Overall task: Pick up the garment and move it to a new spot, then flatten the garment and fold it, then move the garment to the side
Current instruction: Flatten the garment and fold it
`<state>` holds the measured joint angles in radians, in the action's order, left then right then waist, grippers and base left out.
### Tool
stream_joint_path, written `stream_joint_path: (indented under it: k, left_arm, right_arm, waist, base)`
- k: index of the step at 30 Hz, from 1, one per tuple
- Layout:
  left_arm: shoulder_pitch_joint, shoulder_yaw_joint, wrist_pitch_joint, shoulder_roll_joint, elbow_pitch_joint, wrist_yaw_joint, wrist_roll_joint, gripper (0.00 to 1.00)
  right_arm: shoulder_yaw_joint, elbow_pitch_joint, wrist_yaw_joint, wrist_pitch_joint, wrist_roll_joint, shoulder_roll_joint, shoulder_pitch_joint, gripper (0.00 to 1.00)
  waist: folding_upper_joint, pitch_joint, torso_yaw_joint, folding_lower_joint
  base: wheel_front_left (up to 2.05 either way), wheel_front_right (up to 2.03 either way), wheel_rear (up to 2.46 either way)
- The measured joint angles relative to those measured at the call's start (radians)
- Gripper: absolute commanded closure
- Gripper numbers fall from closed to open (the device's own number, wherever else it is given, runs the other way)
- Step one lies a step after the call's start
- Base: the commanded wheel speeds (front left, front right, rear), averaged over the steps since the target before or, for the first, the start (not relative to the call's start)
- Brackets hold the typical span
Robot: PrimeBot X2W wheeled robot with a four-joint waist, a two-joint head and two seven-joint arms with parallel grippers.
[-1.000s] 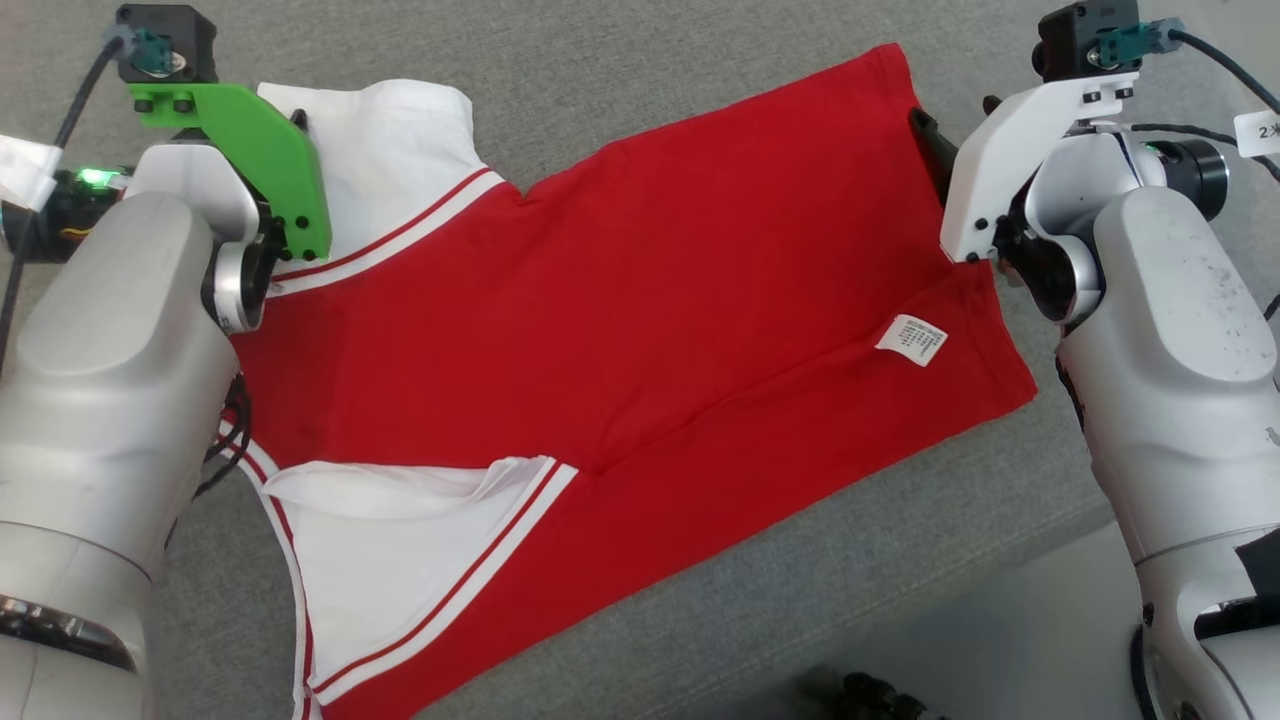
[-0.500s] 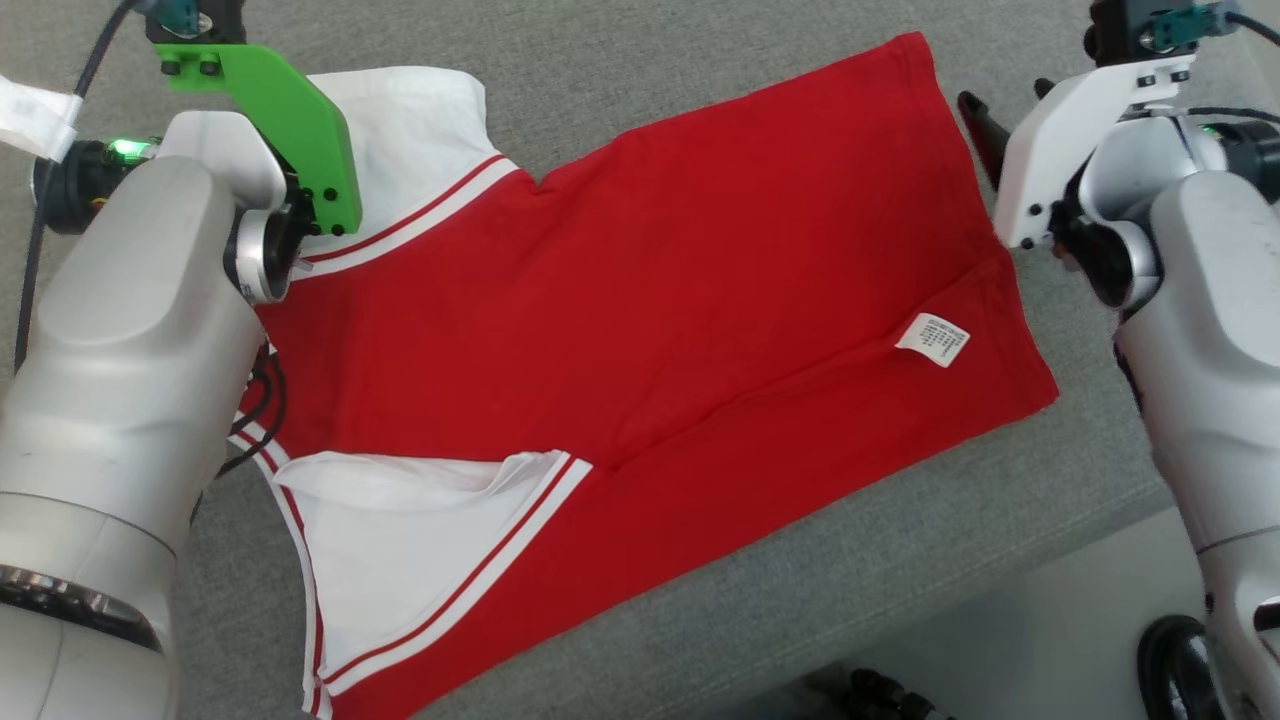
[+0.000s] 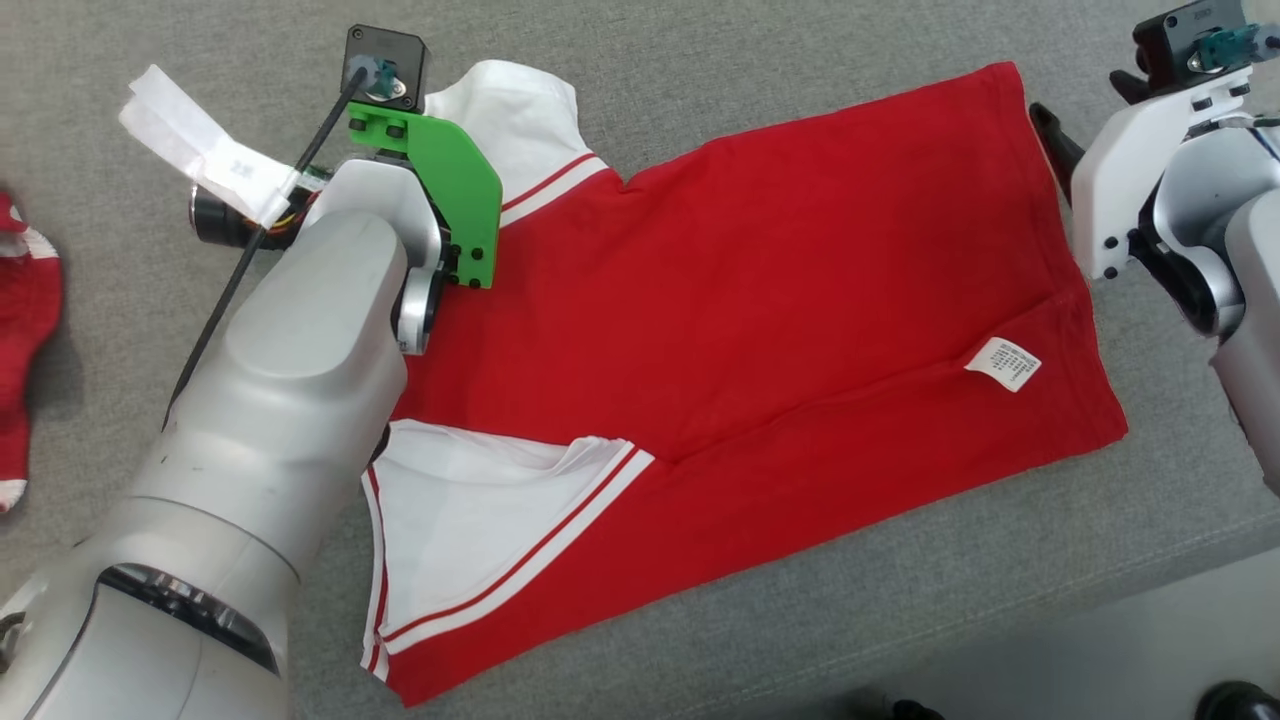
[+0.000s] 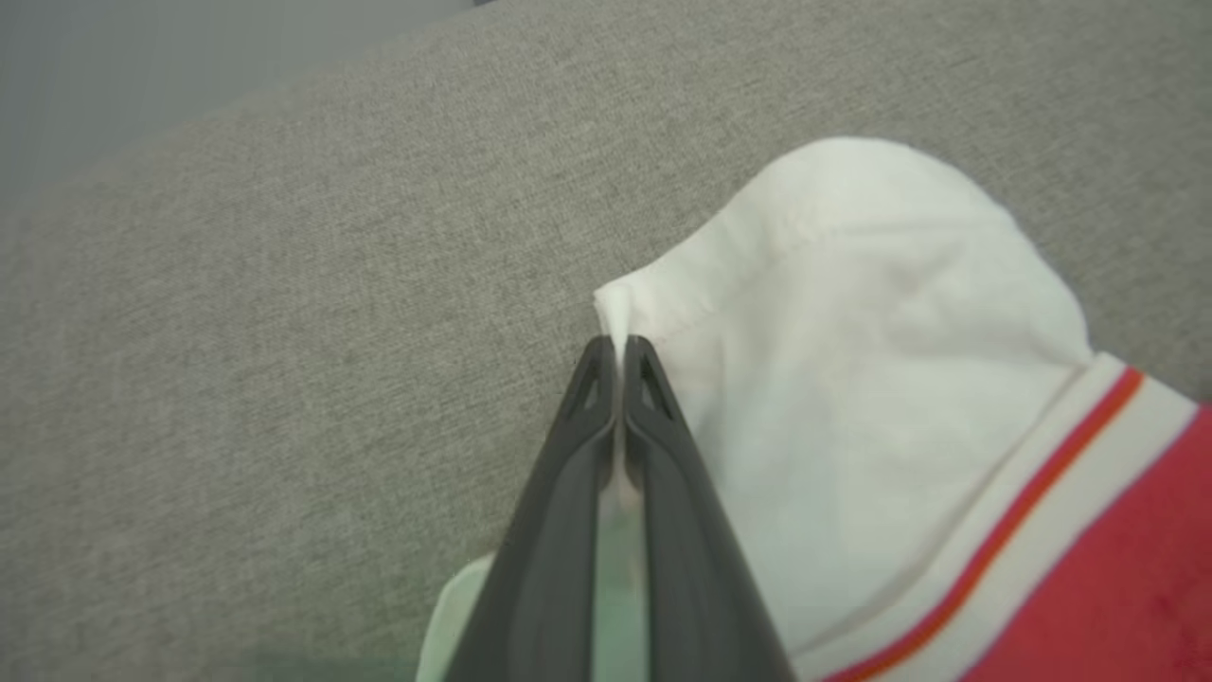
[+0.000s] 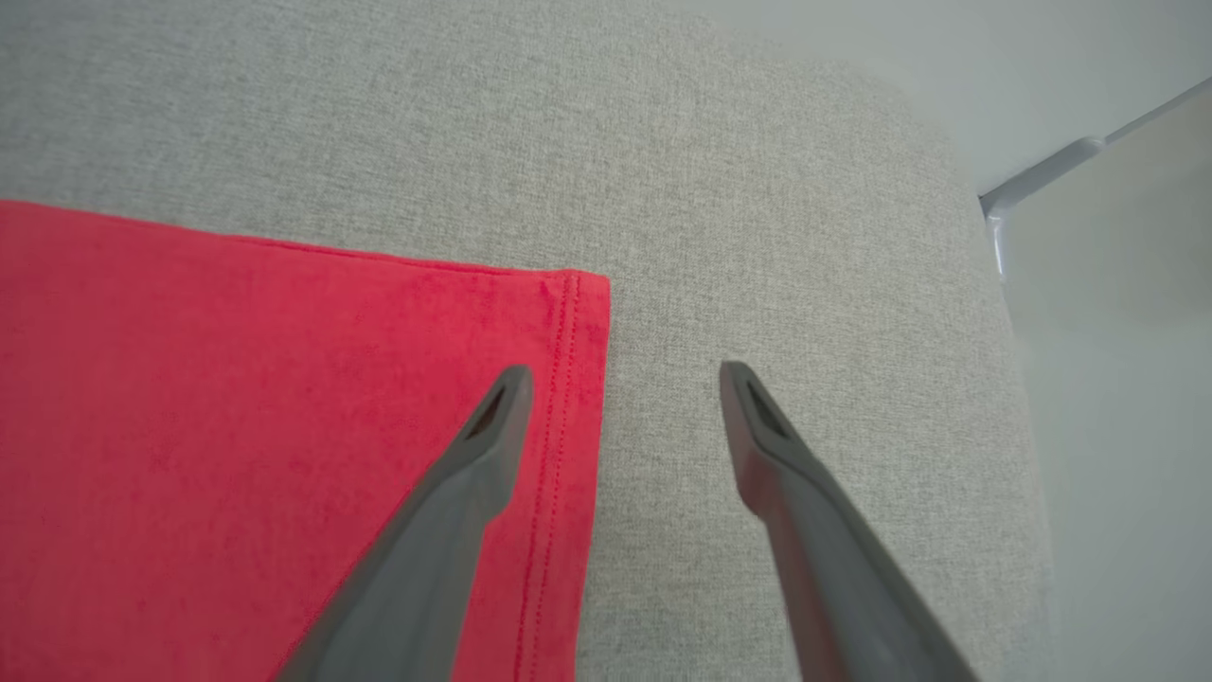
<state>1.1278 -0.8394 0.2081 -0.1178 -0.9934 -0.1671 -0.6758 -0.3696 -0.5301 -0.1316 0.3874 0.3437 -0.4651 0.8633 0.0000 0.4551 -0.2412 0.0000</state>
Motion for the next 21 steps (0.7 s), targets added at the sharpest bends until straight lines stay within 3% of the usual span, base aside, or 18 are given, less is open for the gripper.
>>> stream_joint_path:
  k: [5, 9, 21]
  left_arm:
    - [0.006, 0.0, -0.02, 0.019, -0.026, 0.019, -0.008, 1.0]
    - [0.027, -0.004, -0.034, 0.035, -0.044, 0.029, -0.01, 1.0]
    - [0.082, -0.027, -0.088, 0.063, -0.055, 0.059, -0.012, 1.0]
  right_arm:
    - [0.002, -0.039, 0.0, -0.048, -0.042, -0.023, 0.03, 0.0]
    - [-0.028, -0.096, 0.0, -0.028, -0.047, -0.019, 0.061, 0.0]
    - [-0.096, -0.219, 0.0, -0.028, 0.043, -0.041, 0.153, 0.0]
  waist:
    - [0.0, 0.004, 0.013, 0.0]
    - [0.0, 0.021, 0.021, 0.0]
    - [0.0, 0.075, 0.069, 0.0]
  base:
    - [0.0, 0.0, 0.0]
    - [0.0, 0.0, 0.0]
    - [0.0, 0.0, 0.0]
